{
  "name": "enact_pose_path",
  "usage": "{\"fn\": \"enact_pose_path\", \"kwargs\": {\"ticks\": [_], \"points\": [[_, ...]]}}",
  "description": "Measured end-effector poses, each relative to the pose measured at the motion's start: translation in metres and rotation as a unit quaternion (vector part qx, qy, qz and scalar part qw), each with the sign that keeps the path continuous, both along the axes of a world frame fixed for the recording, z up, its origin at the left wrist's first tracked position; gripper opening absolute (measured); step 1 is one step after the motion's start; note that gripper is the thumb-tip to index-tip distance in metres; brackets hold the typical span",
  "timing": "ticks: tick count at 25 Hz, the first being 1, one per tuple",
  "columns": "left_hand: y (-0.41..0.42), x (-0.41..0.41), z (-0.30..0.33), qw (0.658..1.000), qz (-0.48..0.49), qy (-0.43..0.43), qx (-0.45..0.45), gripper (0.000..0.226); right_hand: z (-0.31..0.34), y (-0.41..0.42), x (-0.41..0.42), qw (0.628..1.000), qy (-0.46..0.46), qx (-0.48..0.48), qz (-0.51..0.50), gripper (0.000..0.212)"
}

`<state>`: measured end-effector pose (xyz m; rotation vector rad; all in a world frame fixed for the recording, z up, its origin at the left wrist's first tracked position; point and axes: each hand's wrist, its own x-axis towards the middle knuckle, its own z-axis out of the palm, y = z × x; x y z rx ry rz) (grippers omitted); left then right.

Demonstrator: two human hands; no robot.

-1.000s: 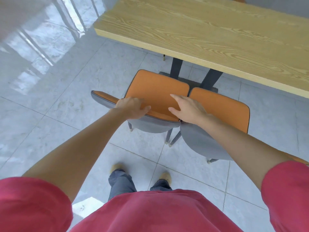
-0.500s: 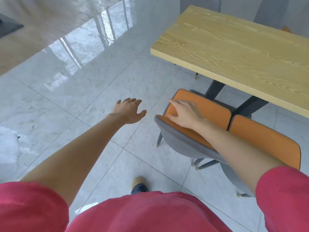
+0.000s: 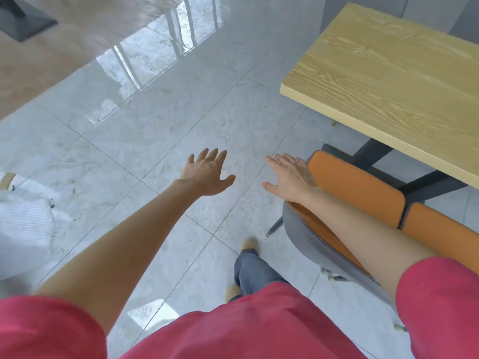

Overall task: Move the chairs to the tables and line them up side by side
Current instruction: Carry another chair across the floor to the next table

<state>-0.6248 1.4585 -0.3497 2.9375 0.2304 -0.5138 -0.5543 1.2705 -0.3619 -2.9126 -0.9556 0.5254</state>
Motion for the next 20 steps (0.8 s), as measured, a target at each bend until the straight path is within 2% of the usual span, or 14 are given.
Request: {"fn": "enact_pose_path", "kwargs": {"ticks": [10, 20], "points": [[0.091, 0.149, -0.005, 0.999, -0.011, 0.038, 0.015, 0.076, -0.024, 0.103, 0.153, 0.999, 0.025, 0.017, -0.024, 0.072], [0.157, 0.287, -0.014, 0.999, -0.032, 0.040, -0.004, 0.078, -0.030, 0.169, 0.279, 0.998, 0.040, 0.009, -0.052, 0.074]]}}
